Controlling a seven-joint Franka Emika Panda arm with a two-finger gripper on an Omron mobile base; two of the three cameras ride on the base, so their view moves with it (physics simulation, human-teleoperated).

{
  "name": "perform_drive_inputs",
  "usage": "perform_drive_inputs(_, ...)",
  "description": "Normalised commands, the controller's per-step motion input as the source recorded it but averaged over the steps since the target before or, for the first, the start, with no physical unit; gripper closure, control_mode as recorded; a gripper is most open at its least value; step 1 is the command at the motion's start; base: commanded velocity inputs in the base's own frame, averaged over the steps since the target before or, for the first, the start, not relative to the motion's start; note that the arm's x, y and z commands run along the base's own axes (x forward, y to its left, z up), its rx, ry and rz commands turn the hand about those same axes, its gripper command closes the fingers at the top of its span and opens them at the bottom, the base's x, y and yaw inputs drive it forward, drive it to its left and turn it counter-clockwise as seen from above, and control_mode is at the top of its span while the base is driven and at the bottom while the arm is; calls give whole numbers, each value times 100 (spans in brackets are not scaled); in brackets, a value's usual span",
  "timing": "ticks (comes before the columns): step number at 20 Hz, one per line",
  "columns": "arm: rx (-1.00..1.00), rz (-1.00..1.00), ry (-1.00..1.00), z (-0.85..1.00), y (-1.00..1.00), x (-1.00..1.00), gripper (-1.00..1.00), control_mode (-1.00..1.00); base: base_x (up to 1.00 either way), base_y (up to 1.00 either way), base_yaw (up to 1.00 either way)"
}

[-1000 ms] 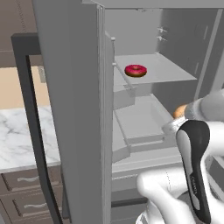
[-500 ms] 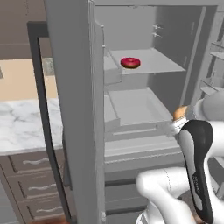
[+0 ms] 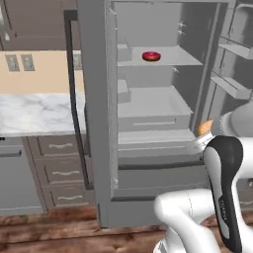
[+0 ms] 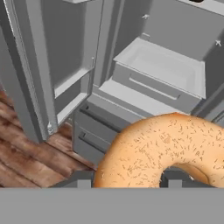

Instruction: Take the donuts from the fridge and place them on the empty tray on the dining counter.

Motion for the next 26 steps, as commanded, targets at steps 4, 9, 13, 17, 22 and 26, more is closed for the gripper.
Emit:
perform_drive_inputs(4, 0, 0, 0, 0, 0, 0, 100, 100, -35, 0, 29)
perform_drive_inputs(9, 0, 0, 0, 0, 0, 0, 100, 100, -21, 0, 51)
perform_drive_inputs(13, 0, 0, 0, 0, 0, 0, 100, 100, -1, 0, 81)
perform_drive_inputs(17, 0, 0, 0, 0, 0, 0, 100, 100, -7, 0, 86)
perform_drive_inputs(22, 0, 0, 0, 0, 0, 0, 100, 100, 0, 0, 82)
perform_drive_inputs(26, 0, 0, 0, 0, 0, 0, 100, 100, 0, 0, 76)
